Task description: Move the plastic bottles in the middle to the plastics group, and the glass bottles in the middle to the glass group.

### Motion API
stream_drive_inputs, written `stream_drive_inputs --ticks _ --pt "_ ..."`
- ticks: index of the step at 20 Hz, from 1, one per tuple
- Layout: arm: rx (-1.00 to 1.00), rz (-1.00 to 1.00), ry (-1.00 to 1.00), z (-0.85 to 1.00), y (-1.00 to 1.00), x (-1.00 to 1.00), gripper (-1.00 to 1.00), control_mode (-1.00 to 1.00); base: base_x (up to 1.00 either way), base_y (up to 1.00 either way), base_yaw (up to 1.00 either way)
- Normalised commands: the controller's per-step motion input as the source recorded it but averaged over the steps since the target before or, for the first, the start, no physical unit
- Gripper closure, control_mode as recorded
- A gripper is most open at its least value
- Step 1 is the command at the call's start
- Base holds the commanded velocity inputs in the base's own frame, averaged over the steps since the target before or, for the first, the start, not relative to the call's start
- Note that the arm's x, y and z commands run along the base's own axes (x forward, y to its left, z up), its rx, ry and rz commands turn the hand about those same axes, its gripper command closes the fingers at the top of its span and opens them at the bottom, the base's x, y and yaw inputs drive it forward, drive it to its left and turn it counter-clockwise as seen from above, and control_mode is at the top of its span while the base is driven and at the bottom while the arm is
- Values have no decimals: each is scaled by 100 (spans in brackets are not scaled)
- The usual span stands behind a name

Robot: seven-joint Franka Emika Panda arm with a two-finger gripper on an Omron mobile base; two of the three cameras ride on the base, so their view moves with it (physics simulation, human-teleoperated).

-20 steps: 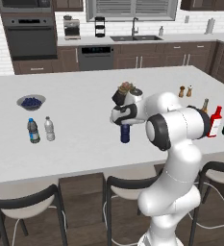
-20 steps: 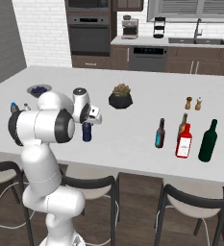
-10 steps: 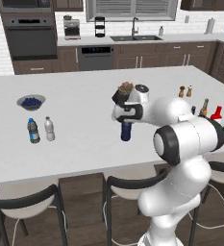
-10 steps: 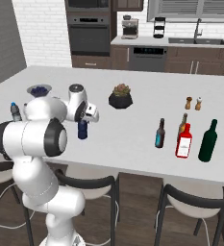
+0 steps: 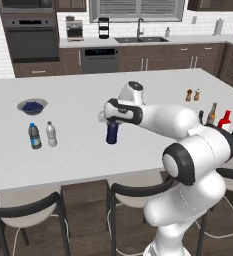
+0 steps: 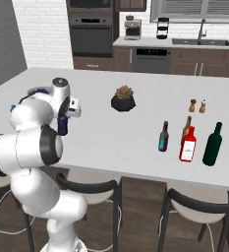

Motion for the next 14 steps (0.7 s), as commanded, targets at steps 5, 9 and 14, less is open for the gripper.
stream_drive_inputs --ticks 5,9,14 --pt "0 30 1 34 100 -16 100 -100 0 0 0" --pt "-2 25 -6 1 95 -63 100 -100 0 0 0" --pt "-1 17 -18 0 43 -84 100 -100 0 0 0"
